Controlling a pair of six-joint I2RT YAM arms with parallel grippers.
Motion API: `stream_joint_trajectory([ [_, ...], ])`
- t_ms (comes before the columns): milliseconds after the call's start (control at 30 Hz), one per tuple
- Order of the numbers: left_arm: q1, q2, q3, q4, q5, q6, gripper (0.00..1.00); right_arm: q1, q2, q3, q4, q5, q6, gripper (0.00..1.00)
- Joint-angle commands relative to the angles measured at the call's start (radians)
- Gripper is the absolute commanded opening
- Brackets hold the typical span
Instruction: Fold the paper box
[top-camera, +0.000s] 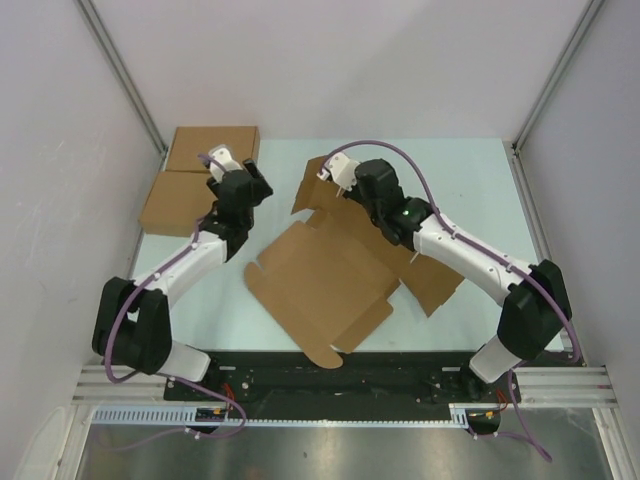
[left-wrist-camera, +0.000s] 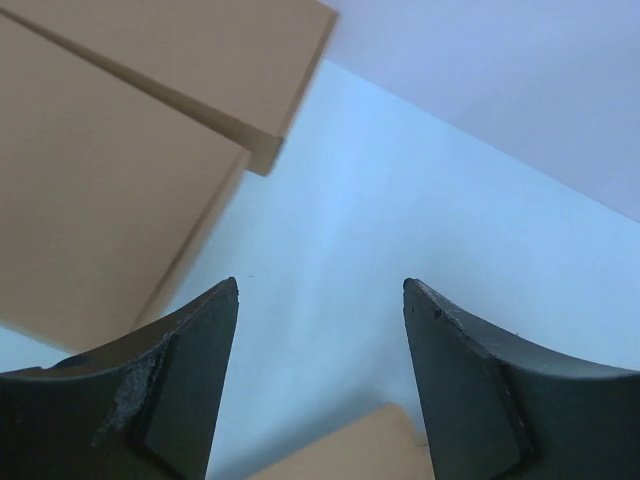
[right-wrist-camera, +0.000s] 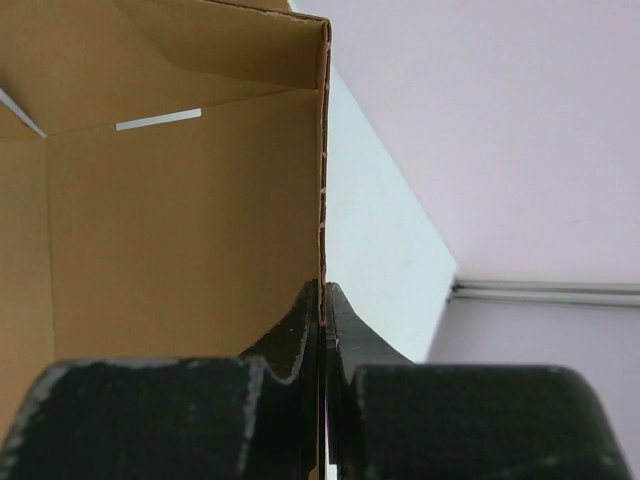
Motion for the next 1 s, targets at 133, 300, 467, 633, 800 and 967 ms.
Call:
stream_joint_trajectory([
  [133,0.059,0.104,-0.052,-0.055,0.060,-0.129,0.69,0.008,-0.059,-0.102,0.158,0.120,-0.178,0.00],
  [300,0.036,0.084,-0.198,0.046,0.085,-0.254,0.66,0.050,-0.018,-0.283,0.604,0.251,-0.413,0.00],
  [467,0.034,0.046,-0.220,0.181,0.189,-0.155,0.71,0.041,0.016,-0.362,0.941,0.165,-0.614,0.00],
  [633,0.034,0.130,-0.180,0.127,0.248,-0.126,0.71,0.039,0.025,-0.363,0.981,0.057,-0.585,0.00],
  [800,0.003,0.188,-0.226,0.143,0.274,-0.221,0.67,0.033,0.021,-0.375,0.968,-0.008,-0.487,0.00],
  [967,-0.053,0.227,-0.267,0.161,0.281,-0.304,0.66,0.025,0.051,-0.386,0.999,-0.103,-0.462,0.00],
])
